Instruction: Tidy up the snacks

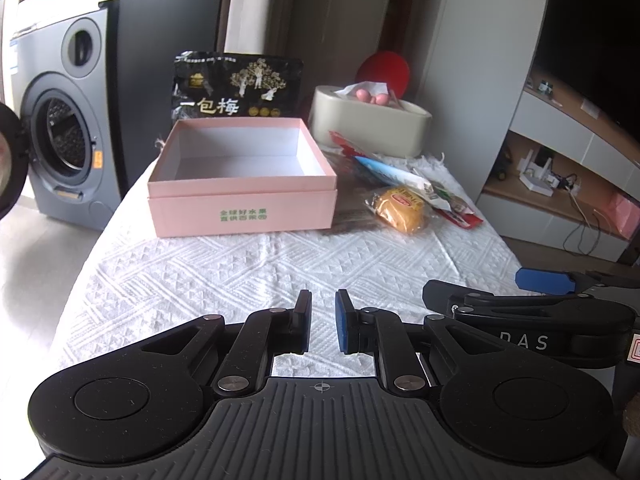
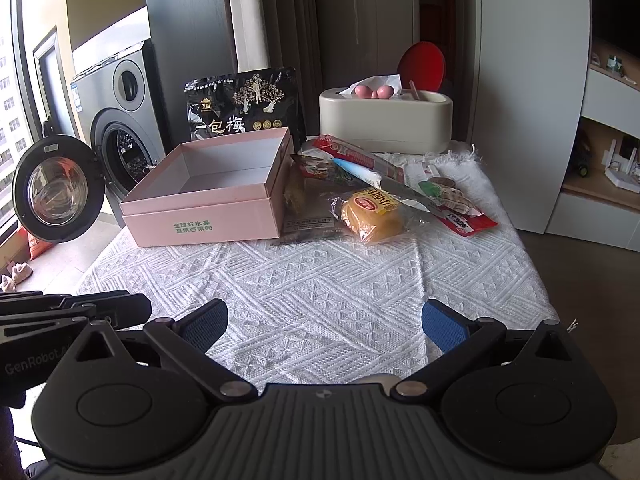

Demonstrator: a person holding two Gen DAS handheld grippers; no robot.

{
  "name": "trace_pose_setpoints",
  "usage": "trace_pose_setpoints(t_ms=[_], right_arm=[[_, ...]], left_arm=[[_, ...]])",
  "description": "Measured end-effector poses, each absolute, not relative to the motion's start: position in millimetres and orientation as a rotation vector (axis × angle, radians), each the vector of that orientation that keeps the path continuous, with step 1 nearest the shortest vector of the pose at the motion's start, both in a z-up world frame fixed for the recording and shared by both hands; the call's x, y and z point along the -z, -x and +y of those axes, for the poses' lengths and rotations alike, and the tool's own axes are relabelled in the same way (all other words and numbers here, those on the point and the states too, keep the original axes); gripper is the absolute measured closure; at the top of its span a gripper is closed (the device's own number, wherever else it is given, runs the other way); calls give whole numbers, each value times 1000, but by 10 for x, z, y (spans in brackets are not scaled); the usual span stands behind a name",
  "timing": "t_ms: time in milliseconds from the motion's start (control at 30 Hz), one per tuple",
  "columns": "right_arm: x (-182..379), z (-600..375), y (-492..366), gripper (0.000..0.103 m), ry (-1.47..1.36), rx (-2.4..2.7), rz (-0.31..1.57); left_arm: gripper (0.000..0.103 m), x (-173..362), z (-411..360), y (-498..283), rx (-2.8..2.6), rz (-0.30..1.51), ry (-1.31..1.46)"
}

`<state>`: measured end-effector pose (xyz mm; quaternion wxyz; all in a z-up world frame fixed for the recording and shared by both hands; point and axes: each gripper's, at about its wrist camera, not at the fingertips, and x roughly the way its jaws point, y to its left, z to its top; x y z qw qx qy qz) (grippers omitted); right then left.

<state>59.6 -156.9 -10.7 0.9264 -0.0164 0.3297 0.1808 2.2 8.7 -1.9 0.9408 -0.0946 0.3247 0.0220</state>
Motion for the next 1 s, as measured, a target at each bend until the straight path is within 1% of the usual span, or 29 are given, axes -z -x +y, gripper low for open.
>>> trace_pose_setpoints(t_ms=[1000], right_arm=[[152, -1548, -627, 0, 33, -377, 691]], left_arm=[[88, 58, 104, -41, -41, 671, 203]])
